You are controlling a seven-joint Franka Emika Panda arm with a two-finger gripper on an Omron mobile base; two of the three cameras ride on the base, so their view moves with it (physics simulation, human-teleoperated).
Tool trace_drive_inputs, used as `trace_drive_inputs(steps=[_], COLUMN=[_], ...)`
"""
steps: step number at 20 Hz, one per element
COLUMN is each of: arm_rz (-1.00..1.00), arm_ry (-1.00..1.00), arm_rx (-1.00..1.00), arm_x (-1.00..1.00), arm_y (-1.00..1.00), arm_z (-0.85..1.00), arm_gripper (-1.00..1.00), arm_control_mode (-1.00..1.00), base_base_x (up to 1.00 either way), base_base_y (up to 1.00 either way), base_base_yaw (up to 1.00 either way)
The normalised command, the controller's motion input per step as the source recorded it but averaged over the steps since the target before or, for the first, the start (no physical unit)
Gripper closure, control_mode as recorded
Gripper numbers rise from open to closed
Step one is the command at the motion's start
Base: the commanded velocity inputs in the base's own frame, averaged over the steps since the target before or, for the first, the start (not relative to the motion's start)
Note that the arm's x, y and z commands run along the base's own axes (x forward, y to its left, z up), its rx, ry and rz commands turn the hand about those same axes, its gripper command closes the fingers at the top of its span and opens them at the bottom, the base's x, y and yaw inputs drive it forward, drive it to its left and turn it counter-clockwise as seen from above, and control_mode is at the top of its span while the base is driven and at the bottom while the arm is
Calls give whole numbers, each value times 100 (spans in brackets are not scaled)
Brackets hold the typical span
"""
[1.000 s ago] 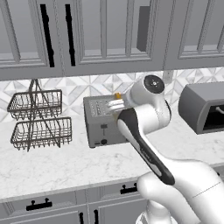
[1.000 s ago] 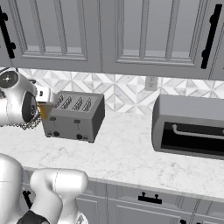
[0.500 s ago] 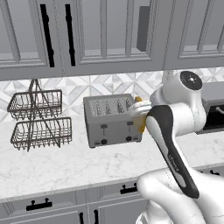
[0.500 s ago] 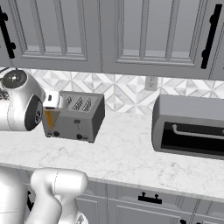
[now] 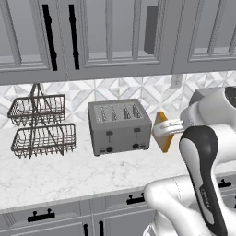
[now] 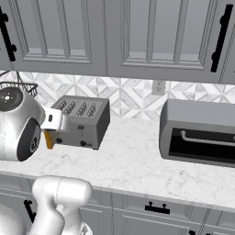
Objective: Start the toaster. Once the lever pops up, take the bread to the plate on the dining counter.
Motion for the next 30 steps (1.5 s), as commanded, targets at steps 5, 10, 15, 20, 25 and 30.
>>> trace_drive_inputs(steps=[5,10,15,20,25,30], arm_rz=[0,0,0,0,0,0], arm_ry=[0,0,0,0,0,0], arm_rx=[0,0,0,0,0,0], arm_x=[-7,-2,0,0,0,0], arm_y=[0,0,0,0,0,0], arm_z=[0,0,0,0,0,0], arm_gripper=[100,100,100,100,100,100], arm_control_mode=[-100,100,100,100,100,100], base_base_x=[0,-35,-91,-86,-14,0], base_base_y=[0,0,0,0,0,0], base_base_yaw=[0,0,0,-2,-65,-90])
